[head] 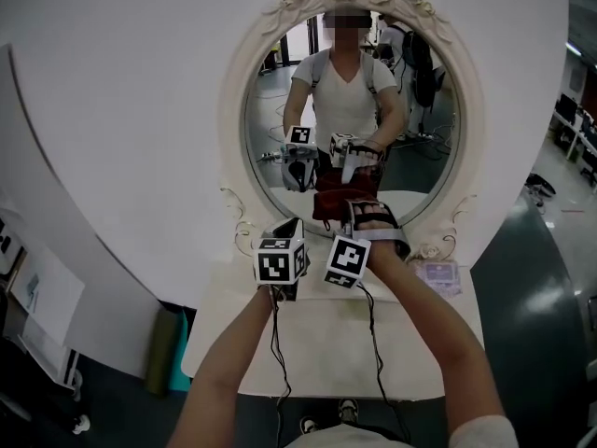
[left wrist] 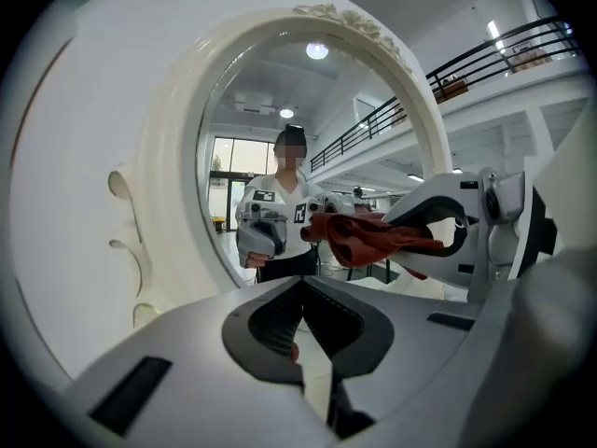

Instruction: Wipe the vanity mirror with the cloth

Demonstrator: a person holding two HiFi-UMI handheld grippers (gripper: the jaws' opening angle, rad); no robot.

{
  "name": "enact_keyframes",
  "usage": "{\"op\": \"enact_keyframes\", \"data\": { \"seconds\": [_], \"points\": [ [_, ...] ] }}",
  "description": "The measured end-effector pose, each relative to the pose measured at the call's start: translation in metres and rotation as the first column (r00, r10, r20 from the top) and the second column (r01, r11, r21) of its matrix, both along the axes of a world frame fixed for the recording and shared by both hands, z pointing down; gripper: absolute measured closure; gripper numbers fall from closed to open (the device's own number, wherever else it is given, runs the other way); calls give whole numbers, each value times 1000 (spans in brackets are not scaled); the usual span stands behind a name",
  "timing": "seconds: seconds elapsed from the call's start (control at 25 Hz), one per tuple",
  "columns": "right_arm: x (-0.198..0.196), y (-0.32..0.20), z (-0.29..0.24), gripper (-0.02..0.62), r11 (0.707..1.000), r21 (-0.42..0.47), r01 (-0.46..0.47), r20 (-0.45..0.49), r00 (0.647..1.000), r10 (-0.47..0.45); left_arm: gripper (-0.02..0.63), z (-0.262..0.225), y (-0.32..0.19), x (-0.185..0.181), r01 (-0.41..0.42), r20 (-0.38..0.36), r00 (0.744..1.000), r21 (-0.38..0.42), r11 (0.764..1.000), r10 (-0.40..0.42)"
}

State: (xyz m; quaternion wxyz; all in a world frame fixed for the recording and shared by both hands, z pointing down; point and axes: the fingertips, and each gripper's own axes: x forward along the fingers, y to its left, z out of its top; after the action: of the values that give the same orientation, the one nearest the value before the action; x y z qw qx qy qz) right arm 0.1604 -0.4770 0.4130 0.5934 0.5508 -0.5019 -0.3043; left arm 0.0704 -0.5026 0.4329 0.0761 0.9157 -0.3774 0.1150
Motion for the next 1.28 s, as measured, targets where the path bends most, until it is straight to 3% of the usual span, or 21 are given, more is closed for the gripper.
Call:
{"op": "enact_keyframes", "data": {
  "seconds": [0.4,0.68,0.96,1.12,1.28],
  "points": [
    [9,8,118,531,987,-158,-24,127,991,44,595,88,19,-16,47,34,998,-98,994,-44],
    [6,11,141,531,979,-204,-6,134,990,34,595,110,24,-16,59,60,997,-124,991,-52],
    [5,17,89,531,991,-133,21,92,996,-9,595,55,16,-9,61,11,998,-45,997,-60],
    [22,17,21,531,999,-39,12,11,1000,-12,595,-15,2,6,78,-54,996,38,996,-76],
    [40,20,-72,531,995,103,-1,-13,1000,3,595,-98,-2,27,64,-104,993,126,990,-51]
  ]
}}
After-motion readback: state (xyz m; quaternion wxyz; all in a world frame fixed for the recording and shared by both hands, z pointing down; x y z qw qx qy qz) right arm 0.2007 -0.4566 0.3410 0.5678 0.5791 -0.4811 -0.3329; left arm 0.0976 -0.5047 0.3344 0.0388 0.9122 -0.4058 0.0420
